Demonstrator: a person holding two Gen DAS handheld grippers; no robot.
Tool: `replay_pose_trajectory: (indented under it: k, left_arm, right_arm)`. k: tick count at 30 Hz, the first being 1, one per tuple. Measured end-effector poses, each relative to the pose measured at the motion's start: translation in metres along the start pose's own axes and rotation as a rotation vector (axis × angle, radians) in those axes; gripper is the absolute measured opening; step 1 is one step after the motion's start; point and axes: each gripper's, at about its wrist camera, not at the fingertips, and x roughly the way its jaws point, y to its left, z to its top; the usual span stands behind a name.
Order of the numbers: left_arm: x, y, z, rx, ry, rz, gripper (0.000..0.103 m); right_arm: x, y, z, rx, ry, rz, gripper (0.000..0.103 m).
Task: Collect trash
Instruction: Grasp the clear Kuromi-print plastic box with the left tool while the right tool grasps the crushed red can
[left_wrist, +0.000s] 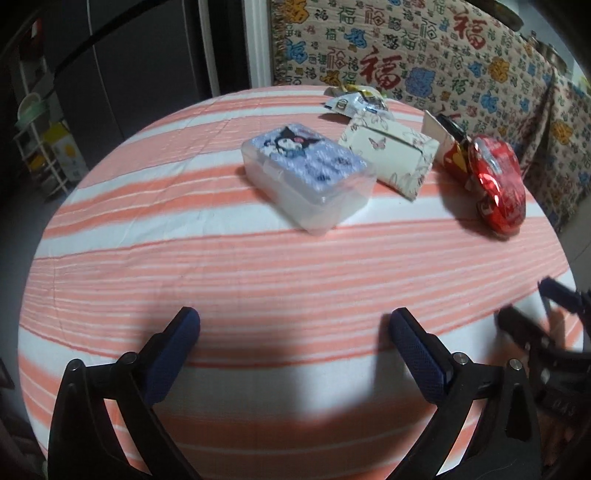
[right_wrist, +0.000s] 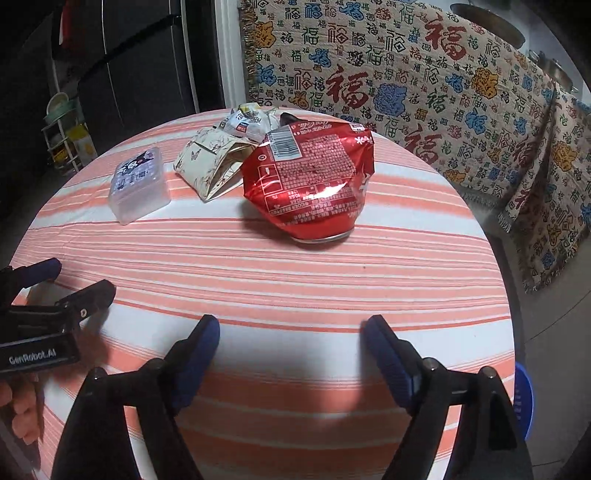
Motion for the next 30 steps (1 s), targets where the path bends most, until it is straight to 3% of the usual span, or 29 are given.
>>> replay_pose_trajectory:
  k: [4,9,13,14,16,18,21,25,27,30]
  left_arm:
    - [-0.006,-0.009,0.045,-0.021,-0.057,-0.021,0.102]
    - [0.028,-0.018,0.086,-0.088,0.011,0.028,0.102]
    - [0.052,-0.016,0.096,-0.126,0.041,0.092,0.101]
    - [0.056,-0.013,0.094,-0.132,0.046,0.087,0.099]
    - [0.057,-0.010,0.087,-0.125,0.038,0.042,0.083]
    - [0.049,-0.007,0.076,-0.104,0.013,0.013,0.079]
    - [0.033,-0.003,0.058,-0.006,0.000,-0.008,0.079]
    - [0.007,0.013,0.024,0.132,0.025,-0.101,0.079]
    - [-0.007,0.022,0.001,0.177,0.042,-0.170,0.079]
    - [-0.020,0.024,-0.021,0.231,0.020,-0.149,0.080]
  right_arm:
    - [0.001,-0.001,0.001,-0.001,-0.001,-0.002,0.084]
    - [0.001,0.000,0.000,-0.001,-0.003,-0.002,0.084]
    - [0.002,0.000,-0.001,0.000,-0.003,-0.002,0.084]
    - [0.002,0.000,-0.001,0.000,-0.003,-0.001,0.084]
    - [0.002,0.001,-0.001,0.002,-0.004,0.001,0.084]
    - [0.002,0.001,0.000,0.006,-0.006,0.007,0.085]
    - [0.001,-0.004,0.000,0.029,-0.015,0.036,0.085]
    - [-0.003,-0.024,-0.001,0.110,-0.046,0.143,0.084]
    - [-0.001,-0.024,0.002,0.090,-0.040,0.129,0.084]
    - [0.003,-0.019,0.018,0.062,-0.059,0.090,0.084]
